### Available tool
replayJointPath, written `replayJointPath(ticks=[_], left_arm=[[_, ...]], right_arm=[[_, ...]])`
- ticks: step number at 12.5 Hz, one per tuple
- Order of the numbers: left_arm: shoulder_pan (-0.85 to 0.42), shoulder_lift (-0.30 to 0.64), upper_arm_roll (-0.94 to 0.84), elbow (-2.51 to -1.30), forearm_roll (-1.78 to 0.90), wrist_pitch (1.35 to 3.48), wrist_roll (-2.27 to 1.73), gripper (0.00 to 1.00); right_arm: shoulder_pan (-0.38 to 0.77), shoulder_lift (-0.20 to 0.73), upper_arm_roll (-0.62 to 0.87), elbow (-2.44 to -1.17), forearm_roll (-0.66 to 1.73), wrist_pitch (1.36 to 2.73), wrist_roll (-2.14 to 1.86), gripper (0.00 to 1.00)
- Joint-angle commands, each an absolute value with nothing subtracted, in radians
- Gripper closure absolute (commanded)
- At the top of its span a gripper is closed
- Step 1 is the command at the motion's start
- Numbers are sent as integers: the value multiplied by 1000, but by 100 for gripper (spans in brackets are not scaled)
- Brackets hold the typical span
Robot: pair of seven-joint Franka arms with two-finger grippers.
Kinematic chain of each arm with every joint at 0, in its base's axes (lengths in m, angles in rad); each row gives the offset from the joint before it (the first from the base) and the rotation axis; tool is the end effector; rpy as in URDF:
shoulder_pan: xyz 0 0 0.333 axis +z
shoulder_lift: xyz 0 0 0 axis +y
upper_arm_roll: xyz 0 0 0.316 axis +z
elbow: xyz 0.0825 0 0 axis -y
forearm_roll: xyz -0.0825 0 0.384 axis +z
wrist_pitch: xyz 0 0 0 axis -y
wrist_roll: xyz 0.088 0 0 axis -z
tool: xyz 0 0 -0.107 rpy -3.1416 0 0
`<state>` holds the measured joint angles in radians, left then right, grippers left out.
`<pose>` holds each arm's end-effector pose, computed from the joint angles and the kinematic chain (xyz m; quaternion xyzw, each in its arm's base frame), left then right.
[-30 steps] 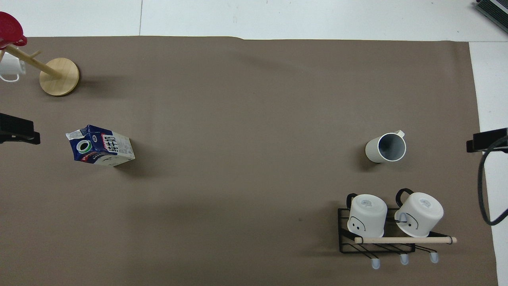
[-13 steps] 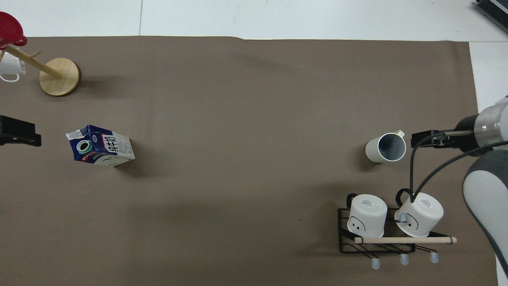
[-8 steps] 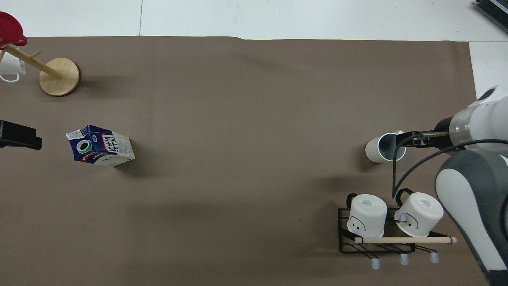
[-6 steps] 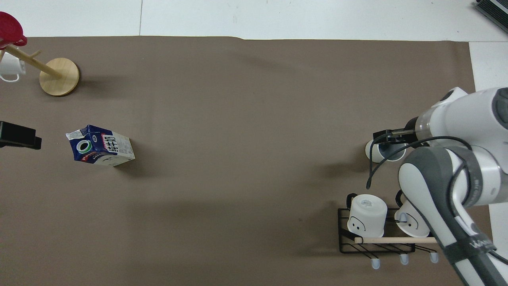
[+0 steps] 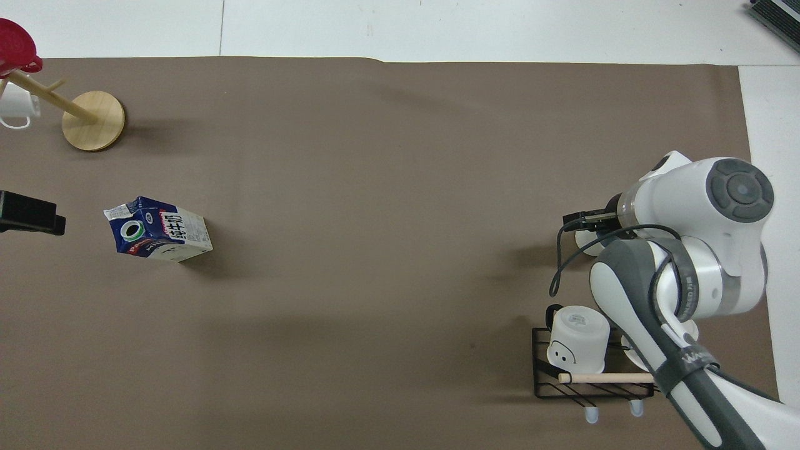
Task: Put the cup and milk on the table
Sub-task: 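Lift the mug with the right gripper while the left gripper reaches the carton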
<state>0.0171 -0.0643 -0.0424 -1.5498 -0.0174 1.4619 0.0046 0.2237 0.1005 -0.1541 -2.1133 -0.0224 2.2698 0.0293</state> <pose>0.5228 -0.0161 0.6595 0.9998 -0.0157 -0.0119 0.0072 0.5630 0.0397 0.3737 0.9991 0.0277 0.0293 0.0150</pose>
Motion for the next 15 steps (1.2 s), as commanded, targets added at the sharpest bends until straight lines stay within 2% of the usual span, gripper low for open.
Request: replayJointPath(ticks=[1,5,8,10,13,14,15], left_arm=[[6,-100,-32,-1604,-23,1482,28,0],[-3,-173,-31,-1744,-23,1594,28,0],[-5,-173,-31,-1787,-21,1635,28,0],[-6,-178,-31,-1842,-21,1693,20,0],[-8,-173,-31,-1874,-23,1739,12,0],[-8,-173,-31,-1891,-23,1764,8,0],[-8,-173,-31,-1913,-23,1793,-15,0]], right_arm=[[207,120,-152,-2146,-11,2335,-18,0],[206,153,-152,-2161,-11,2411,-18,0],[204,164,-152,-2161,-9,2428,-12,2],[206,164,-150,-2161,-8,2427,-3,36],[206,164,-152,-2161,-6,2421,-5,75],[204,166,-150,-2158,-8,2421,-5,96],[204,172,-150,-2152,-6,2421,-2,100]])
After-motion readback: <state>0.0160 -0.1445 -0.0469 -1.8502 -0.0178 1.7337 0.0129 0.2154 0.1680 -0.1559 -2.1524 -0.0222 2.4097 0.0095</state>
